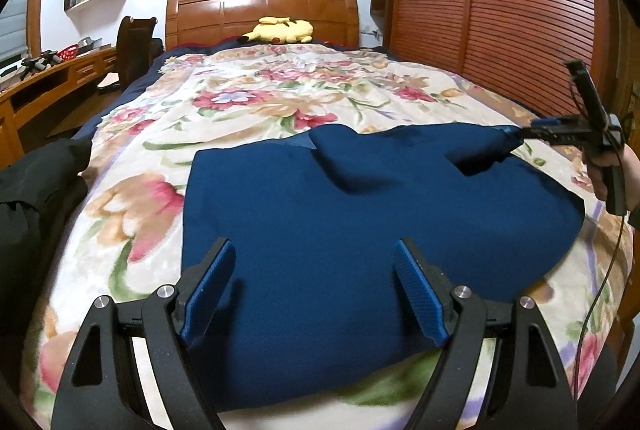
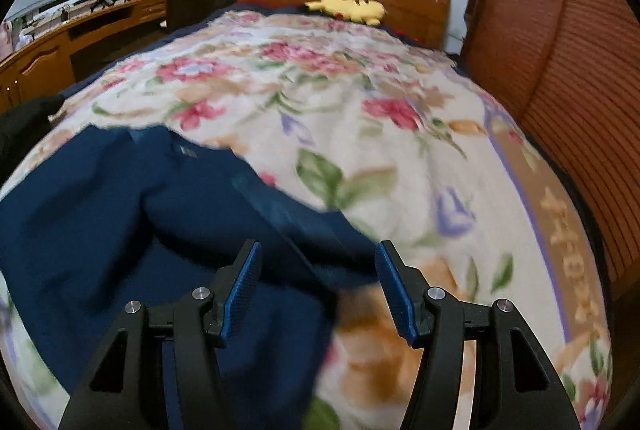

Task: Fold large clothes

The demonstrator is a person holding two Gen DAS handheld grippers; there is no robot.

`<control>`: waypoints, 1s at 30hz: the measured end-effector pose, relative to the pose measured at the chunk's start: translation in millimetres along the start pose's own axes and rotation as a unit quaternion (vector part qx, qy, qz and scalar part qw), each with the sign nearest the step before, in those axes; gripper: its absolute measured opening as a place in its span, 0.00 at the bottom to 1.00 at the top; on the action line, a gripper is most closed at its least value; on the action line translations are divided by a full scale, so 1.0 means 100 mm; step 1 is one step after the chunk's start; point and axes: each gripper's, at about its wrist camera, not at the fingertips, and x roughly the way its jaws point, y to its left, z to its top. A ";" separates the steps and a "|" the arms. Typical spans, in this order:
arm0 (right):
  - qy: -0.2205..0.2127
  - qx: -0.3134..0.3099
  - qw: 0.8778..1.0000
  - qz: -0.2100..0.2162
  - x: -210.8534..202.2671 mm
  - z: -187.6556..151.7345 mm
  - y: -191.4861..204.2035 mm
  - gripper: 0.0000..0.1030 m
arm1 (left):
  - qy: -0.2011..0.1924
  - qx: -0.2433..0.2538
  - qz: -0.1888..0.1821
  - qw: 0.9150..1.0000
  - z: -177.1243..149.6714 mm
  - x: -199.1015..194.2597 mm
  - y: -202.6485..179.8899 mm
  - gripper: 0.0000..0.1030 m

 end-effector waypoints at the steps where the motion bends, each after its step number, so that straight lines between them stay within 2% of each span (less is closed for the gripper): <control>1: 0.005 0.001 1.000 0.002 0.00 -0.04 -0.03 0.59 | 0.001 0.000 0.000 1.000 0.00 0.00 -0.01 0.80; 3: 0.025 0.003 0.999 0.021 0.07 -0.06 -0.06 0.59 | 0.003 0.001 0.001 1.000 0.00 0.02 -0.02 0.80; 7: 0.063 -0.007 0.998 0.030 0.37 -0.07 -0.10 0.59 | 0.007 0.003 0.004 1.000 0.00 0.04 -0.04 0.80; 11: 0.055 -0.012 0.998 0.032 0.62 0.16 -0.08 0.59 | 0.012 0.004 0.006 1.000 -0.01 0.07 -0.05 0.80; 12: 0.049 -0.016 0.998 0.035 0.66 0.22 -0.08 0.54 | 0.013 0.003 0.006 1.000 -0.02 0.08 -0.04 0.80; 13: 0.043 -0.022 0.998 0.040 0.70 0.29 -0.07 0.40 | 0.014 0.002 0.006 1.000 -0.02 0.08 -0.04 0.80; 14: 0.037 -0.025 0.998 0.045 0.74 0.36 -0.08 0.34 | 0.015 0.001 0.005 1.000 -0.01 0.09 -0.04 0.80; 16: 0.021 -0.022 0.998 0.056 0.81 0.51 -0.10 0.12 | 0.018 -0.001 0.004 1.000 -0.02 0.10 -0.02 0.80; 19: -0.006 -0.012 0.999 0.046 0.88 0.64 -0.13 0.06 | 0.020 -0.001 0.004 1.000 -0.03 0.11 -0.02 0.80; 21: -0.008 0.006 1.000 0.004 0.97 0.71 -0.17 0.05 | 0.022 0.000 0.005 1.000 -0.03 0.13 -0.03 0.80; 22: 0.014 0.026 0.999 -0.035 1.07 0.71 -0.23 0.05 | 0.022 0.001 0.005 1.000 -0.03 0.13 -0.04 0.80; 24: 0.061 0.068 0.995 -0.046 1.25 0.71 -0.36 0.05 | 0.023 0.001 0.005 1.000 -0.03 0.13 -0.03 0.80; 26: 0.067 0.058 0.995 -0.048 1.27 0.68 -0.34 0.06 | 0.024 -0.002 0.005 1.000 -0.03 0.13 -0.03 0.80; 27: 0.061 0.055 0.995 -0.052 1.22 0.67 -0.33 0.11 | 0.023 -0.002 0.005 1.000 -0.04 0.12 -0.03 0.80; 28: 0.058 0.056 0.995 -0.056 1.18 0.65 -0.31 0.24 | 0.023 -0.002 0.006 1.000 -0.03 0.12 -0.03 0.80; 29: 0.056 0.056 0.995 -0.060 1.12 0.62 -0.32 0.32 | 0.023 -0.002 0.007 1.000 -0.03 0.12 -0.03 0.80; 30: 0.052 0.056 0.995 -0.058 1.05 0.60 -0.34 0.48 | 0.022 -0.001 0.007 1.000 -0.03 0.12 -0.03 0.80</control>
